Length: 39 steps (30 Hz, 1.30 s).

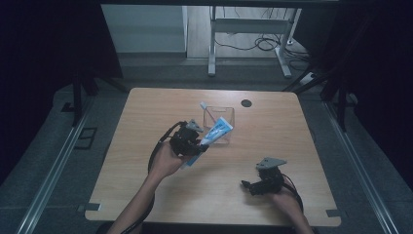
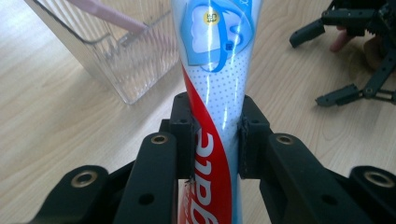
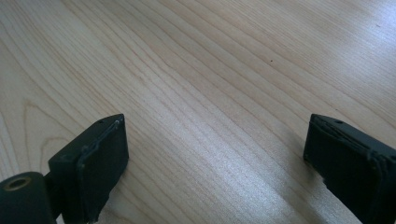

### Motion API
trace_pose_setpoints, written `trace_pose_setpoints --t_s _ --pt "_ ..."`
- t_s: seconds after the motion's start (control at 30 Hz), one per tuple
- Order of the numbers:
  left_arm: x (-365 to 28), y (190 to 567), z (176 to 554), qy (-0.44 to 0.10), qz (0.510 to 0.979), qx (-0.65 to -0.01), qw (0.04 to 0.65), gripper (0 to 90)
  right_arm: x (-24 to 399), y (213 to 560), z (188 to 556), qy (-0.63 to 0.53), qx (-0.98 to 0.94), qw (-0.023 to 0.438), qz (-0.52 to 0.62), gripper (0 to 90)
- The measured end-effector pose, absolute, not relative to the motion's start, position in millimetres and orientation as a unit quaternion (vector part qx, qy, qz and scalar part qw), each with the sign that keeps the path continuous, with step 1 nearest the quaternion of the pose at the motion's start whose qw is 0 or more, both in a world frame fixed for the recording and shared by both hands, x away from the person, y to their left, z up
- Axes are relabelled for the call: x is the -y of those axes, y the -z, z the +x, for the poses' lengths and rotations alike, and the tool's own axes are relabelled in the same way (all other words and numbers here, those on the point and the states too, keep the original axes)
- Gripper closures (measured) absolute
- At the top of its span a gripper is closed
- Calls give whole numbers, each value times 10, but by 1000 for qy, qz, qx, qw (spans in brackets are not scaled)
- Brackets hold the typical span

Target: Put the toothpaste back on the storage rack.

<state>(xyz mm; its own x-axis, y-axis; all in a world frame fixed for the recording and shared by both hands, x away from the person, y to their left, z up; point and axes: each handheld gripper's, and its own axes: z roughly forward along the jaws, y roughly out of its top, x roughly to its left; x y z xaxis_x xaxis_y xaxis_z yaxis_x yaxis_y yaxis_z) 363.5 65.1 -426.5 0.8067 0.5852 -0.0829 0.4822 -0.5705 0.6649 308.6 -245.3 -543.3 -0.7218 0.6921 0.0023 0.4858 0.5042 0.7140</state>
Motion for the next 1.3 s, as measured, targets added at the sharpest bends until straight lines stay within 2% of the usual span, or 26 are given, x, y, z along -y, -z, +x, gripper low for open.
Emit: trace_pose_setpoints --t_s 0.47,1.3 --pt "-497 4101 3651 -100 884 -286 357 728 2446 5435 3094 -358 -855 146 345 61" --pt "-411 3786 3960 -144 846 -310 409 730 2446 5435 3094 -358 -855 147 345 61"
